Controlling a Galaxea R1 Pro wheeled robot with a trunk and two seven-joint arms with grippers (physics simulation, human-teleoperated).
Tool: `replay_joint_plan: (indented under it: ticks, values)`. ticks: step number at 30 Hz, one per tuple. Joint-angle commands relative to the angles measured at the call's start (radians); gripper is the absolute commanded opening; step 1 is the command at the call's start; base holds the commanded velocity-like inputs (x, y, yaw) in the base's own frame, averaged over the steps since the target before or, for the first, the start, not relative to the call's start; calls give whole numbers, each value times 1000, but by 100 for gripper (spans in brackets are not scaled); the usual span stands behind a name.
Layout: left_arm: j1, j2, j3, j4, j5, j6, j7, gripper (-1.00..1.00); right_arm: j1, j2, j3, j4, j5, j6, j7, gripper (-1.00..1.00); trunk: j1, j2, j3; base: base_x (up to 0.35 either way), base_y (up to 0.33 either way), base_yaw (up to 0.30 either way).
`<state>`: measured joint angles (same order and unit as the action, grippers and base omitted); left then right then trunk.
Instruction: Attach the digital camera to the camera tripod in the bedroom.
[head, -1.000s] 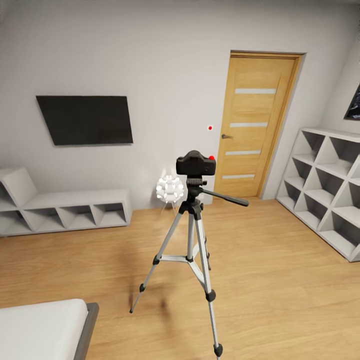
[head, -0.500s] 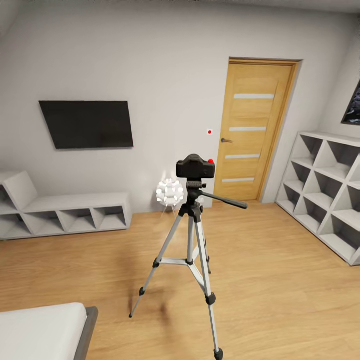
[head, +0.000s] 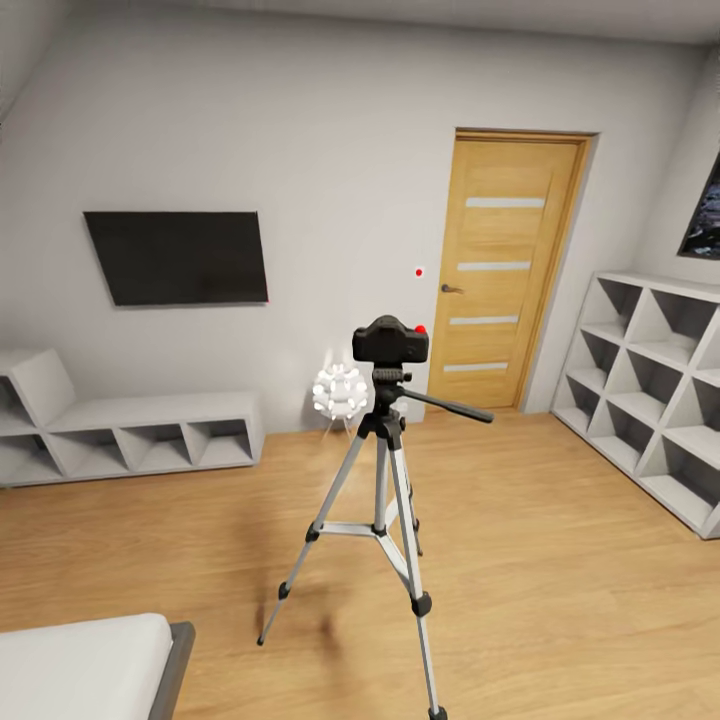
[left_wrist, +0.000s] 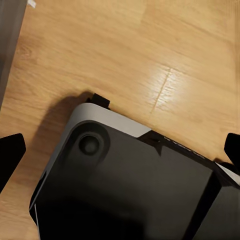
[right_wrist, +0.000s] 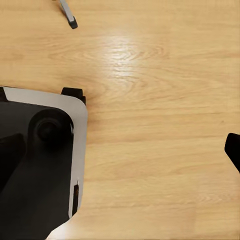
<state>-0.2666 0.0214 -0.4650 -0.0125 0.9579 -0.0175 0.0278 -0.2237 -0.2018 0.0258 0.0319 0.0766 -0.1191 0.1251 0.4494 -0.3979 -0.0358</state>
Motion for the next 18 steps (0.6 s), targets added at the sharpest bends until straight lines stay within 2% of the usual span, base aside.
replay_joint_plan:
  ticks: [1, 18]
  values:
    - [0, 0, -9, -1, 7, -1, 3, 100, -2, 1, 2, 3, 8, -7, -1, 100, 1, -2, -1, 0, 0, 0]
    - [-1, 0, -10, -1, 8, -1, 3, 100, -1, 6, 2, 3, 9, -3, -7, 100, 1, -2, 27, 0, 0, 0]
